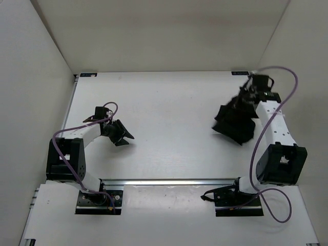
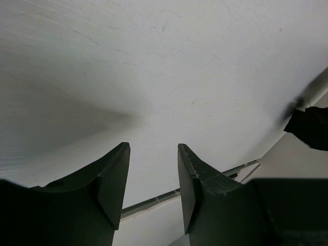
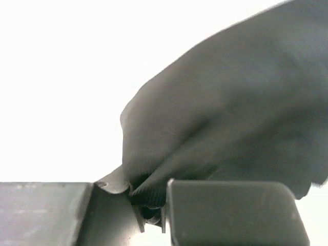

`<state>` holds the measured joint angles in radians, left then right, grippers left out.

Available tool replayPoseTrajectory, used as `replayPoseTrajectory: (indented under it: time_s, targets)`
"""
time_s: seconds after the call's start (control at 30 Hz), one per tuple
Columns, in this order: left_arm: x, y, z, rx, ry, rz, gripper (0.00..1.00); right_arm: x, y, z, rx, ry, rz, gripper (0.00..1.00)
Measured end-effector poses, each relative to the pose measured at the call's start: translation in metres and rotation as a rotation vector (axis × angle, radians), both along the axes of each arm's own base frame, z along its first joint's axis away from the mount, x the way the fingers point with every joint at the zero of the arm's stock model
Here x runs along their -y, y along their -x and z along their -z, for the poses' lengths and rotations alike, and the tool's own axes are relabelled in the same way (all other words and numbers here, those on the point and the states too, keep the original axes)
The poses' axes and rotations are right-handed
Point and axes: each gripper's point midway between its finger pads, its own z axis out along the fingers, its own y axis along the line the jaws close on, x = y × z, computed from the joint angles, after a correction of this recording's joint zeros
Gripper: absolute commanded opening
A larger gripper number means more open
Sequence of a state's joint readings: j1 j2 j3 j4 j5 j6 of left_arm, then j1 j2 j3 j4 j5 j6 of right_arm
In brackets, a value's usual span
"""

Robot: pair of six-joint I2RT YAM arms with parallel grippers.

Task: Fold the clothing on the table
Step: Move the skirt to the center of the board

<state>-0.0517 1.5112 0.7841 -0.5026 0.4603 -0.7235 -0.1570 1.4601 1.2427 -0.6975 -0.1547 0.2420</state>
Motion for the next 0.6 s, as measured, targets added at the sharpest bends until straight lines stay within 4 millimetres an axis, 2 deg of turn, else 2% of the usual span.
replayPoseTrajectory:
  time_s: [0.07, 0.13, 0.17, 0.23, 0.3, 0.37, 0.4, 0.47, 0.53, 0.57, 0.6]
  targets:
    - [-0.001, -0.001, -0.001, 0.003, 0.007, -0.004, 0.53, -0.054, -0.028, -0.059, 0.134, -0.014, -0.177, 0.00]
    - [-0.005, -0.002, -0.002, 0.000, 0.017, -0.019, 0.53, -0.120, -0.046, -0.120, 0.288, -0.026, -0.361, 0.00]
    - [-0.007, -0.003, -0.004, 0.000, 0.020, -0.026, 0.53, -0.167, -0.045, -0.157, 0.385, -0.052, -0.481, 0.00]
    - [-0.014, -0.007, -0.010, 0.006, 0.027, -0.053, 0.53, -0.221, -0.027, -0.191, 0.466, -0.105, -0.625, 0.00]
    - [-0.025, -0.017, -0.025, 0.042, 0.034, -0.087, 0.53, -0.259, -0.001, -0.211, 0.506, -0.162, -0.739, 0.00]
    - [-0.034, -0.029, -0.044, 0.095, 0.038, -0.114, 0.53, -0.267, 0.009, -0.210, 0.502, -0.192, -0.761, 0.00]
    - [-0.039, -0.036, -0.055, 0.129, 0.039, -0.128, 0.54, -0.266, 0.011, -0.202, 0.485, -0.204, -0.757, 0.00]
    - [-0.044, -0.046, -0.076, 0.190, 0.039, -0.143, 0.54, -0.260, 0.015, -0.173, 0.424, -0.224, -0.736, 0.00]
    - [-0.046, -0.052, -0.096, 0.250, 0.040, -0.150, 0.55, -0.252, 0.021, -0.124, 0.321, -0.228, -0.705, 0.00]
    - [-0.046, -0.054, -0.104, 0.275, 0.041, -0.154, 0.55, -0.249, 0.027, -0.096, 0.253, -0.228, -0.692, 0.15]
    - [-0.047, -0.055, -0.111, 0.296, 0.042, -0.159, 0.55, -0.245, 0.032, -0.065, 0.176, -0.228, -0.675, 0.34]
